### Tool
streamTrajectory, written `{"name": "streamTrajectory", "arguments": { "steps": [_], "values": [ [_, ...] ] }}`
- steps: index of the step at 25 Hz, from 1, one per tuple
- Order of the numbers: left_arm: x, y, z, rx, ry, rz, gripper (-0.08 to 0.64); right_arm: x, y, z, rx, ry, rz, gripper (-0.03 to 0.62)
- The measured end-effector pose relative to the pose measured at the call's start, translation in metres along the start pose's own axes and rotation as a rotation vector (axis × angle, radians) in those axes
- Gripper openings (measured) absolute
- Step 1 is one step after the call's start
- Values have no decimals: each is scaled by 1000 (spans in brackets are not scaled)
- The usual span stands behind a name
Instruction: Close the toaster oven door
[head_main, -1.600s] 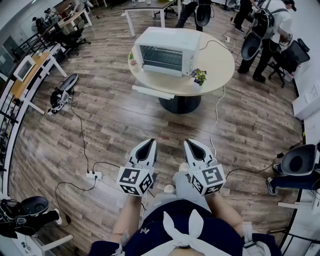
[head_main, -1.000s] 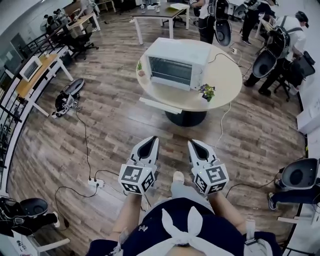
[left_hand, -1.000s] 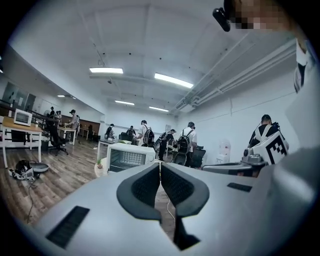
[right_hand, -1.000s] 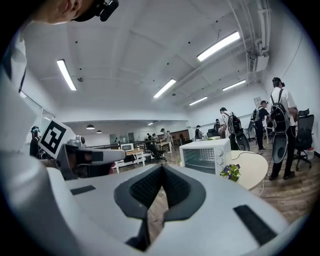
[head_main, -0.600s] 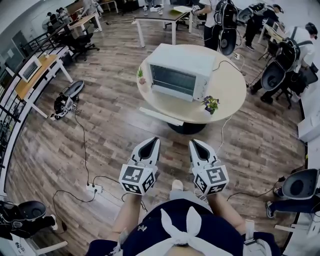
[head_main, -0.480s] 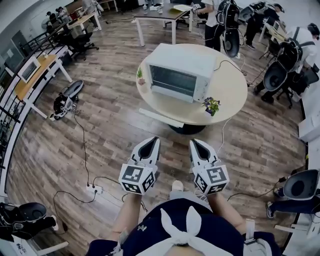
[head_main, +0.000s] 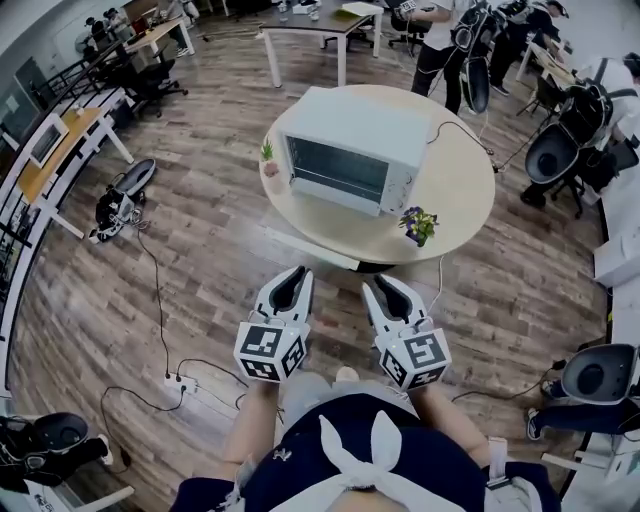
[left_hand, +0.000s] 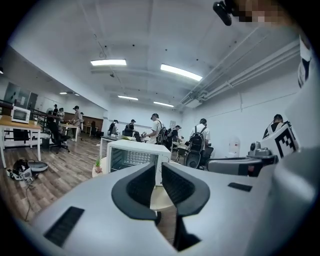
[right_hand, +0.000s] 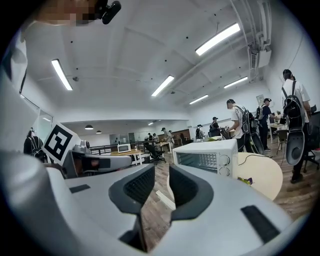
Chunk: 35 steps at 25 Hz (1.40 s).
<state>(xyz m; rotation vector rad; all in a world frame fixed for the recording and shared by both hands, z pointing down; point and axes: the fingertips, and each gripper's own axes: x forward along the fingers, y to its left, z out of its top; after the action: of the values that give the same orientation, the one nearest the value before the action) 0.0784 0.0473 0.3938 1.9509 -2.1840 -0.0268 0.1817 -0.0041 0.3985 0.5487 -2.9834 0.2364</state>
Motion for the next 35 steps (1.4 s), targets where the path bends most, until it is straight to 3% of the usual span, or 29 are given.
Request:
{"name": "streamTrajectory", "arguments": {
  "steps": [2, 4, 5, 12, 21, 35],
  "values": [
    [6, 3, -2, -15, -1, -6, 68, 7, -2, -1, 7, 9, 22, 137],
    [13, 5, -4, -24, 1, -21, 248, 11, -2, -4, 15, 22, 39, 171],
    [17, 7, -6, -23, 4, -25, 261, 14, -4, -6, 17, 27, 42, 174],
    [45, 32, -16, 10, 82, -84, 299, 39, -18, -17, 43, 72, 9, 228],
    [77, 97, -15, 20, 150, -112, 302, 80, -38, -35, 101, 121, -91, 235],
    [100, 174, -29, -20, 231, -70, 302, 117, -55, -69, 146, 227, -171, 233]
  ]
}}
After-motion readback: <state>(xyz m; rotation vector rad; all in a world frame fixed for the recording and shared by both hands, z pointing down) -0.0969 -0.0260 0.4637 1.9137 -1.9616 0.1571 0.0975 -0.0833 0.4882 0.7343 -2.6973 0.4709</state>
